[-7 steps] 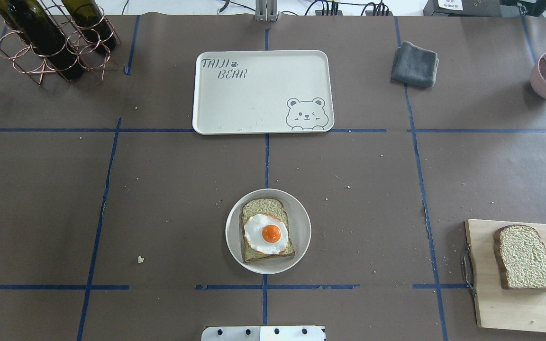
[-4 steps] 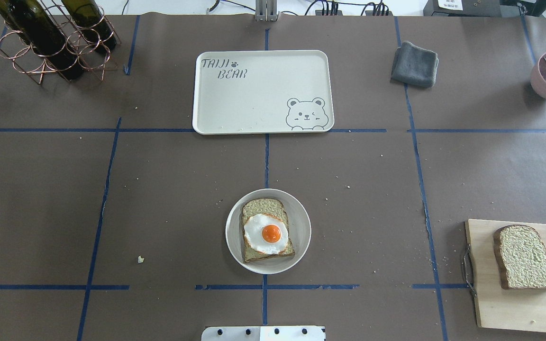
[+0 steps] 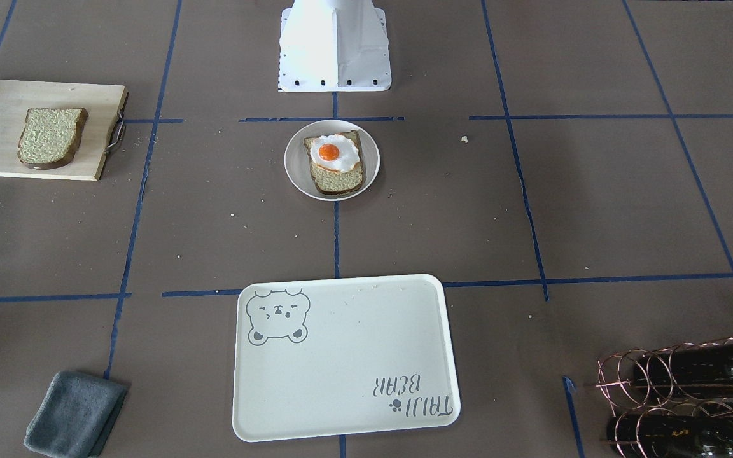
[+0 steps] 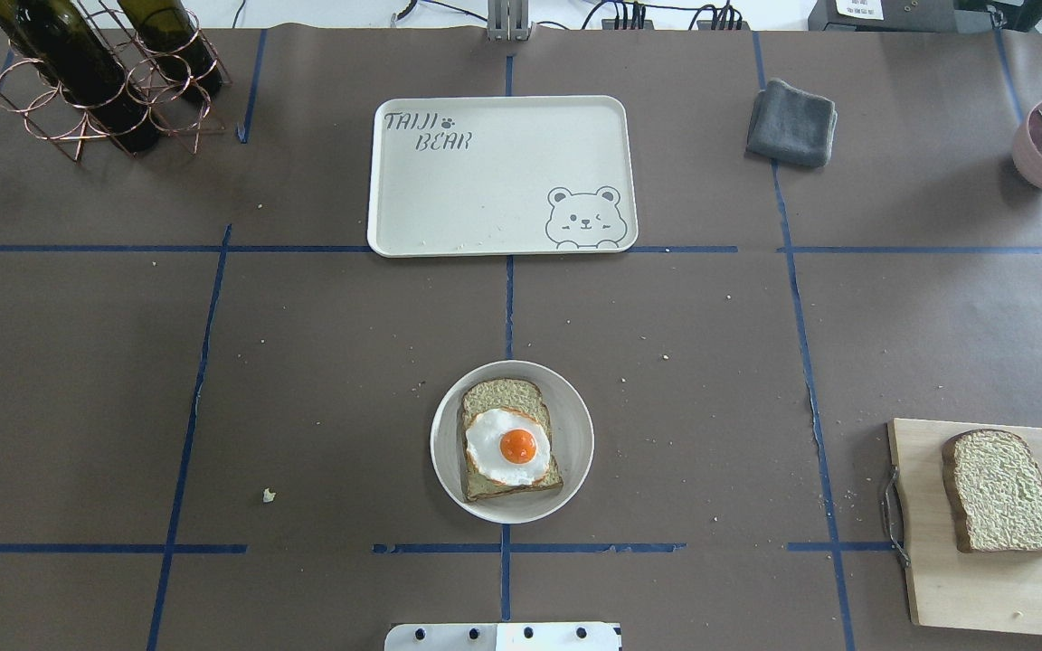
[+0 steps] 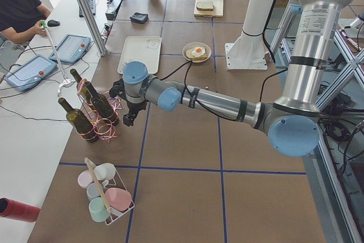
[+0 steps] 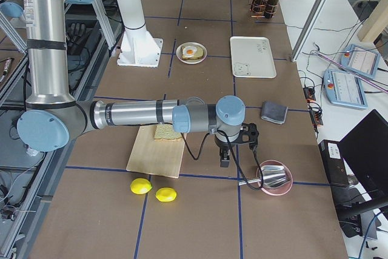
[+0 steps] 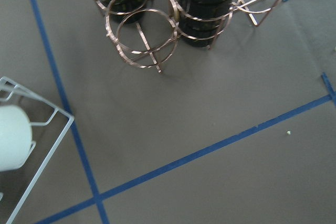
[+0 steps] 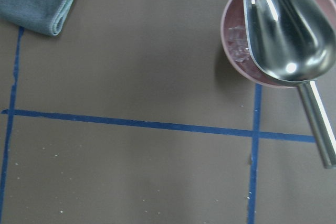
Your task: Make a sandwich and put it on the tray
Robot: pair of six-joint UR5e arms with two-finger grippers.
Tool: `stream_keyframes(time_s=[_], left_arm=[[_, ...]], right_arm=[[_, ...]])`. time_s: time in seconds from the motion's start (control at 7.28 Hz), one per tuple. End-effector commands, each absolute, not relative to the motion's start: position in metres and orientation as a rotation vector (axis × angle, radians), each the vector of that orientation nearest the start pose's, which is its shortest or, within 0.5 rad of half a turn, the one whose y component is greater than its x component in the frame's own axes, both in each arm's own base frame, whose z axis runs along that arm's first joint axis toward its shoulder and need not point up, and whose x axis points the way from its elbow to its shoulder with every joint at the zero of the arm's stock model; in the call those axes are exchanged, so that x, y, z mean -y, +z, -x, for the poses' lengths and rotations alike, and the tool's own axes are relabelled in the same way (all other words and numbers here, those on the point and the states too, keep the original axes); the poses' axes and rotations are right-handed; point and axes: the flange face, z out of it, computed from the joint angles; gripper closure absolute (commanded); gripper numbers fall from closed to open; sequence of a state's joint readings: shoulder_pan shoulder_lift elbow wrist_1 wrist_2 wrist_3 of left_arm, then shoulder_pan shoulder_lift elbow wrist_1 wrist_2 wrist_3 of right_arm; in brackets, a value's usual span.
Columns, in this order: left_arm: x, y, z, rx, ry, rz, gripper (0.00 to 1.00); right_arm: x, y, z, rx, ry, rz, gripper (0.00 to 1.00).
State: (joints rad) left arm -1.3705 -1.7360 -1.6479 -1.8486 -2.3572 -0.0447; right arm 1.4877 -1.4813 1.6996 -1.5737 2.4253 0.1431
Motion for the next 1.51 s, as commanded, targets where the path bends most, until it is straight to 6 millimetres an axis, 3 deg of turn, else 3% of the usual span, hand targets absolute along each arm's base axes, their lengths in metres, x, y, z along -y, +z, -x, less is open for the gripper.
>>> stream_keyframes(time_s=[0.0, 0.27, 0.41, 0.69, 0.82, 0.96, 1.24, 1.37], left_arm=[[0.587, 0.449, -0.115, -0.900, 0.279, -0.361, 0.00], [0.578, 0.420, -0.190, -0.976, 0.164, -0.263, 0.00], [0.570, 0.400, -0.207, -1.014, 0.065, -0.290, 0.00], [0.522, 0.348, -0.277, -1.095, -0.051, -0.209, 0.00], [0.504, 0.325, -0.308, -1.123, -0.088, -0.178, 0.00], [0.495, 0.309, -0.334, -1.134, -0.120, -0.162, 0.00], [0.472, 0.299, -0.365, -1.136, -0.147, -0.154, 0.00], [0.462, 0.288, -0.369, -1.160, -0.179, -0.124, 0.00]], right_arm=[[0.540, 0.527, 0.045, 0.928, -0.081, -0.060, 0.00], [0.537, 0.528, 0.065, 0.934, -0.046, -0.043, 0.00], [0.534, 0.531, 0.076, 0.926, -0.019, -0.028, 0.00], [0.519, 0.545, 0.088, 0.920, -0.011, -0.011, 0.00], [0.498, 0.567, 0.090, 0.907, 0.019, -0.030, 0.00], [0.472, 0.583, 0.105, 0.907, 0.067, -0.063, 0.00], [0.437, 0.570, 0.172, 0.963, 0.185, -0.037, 0.00], [0.408, 0.569, 0.188, 0.939, 0.173, -0.018, 0.00]])
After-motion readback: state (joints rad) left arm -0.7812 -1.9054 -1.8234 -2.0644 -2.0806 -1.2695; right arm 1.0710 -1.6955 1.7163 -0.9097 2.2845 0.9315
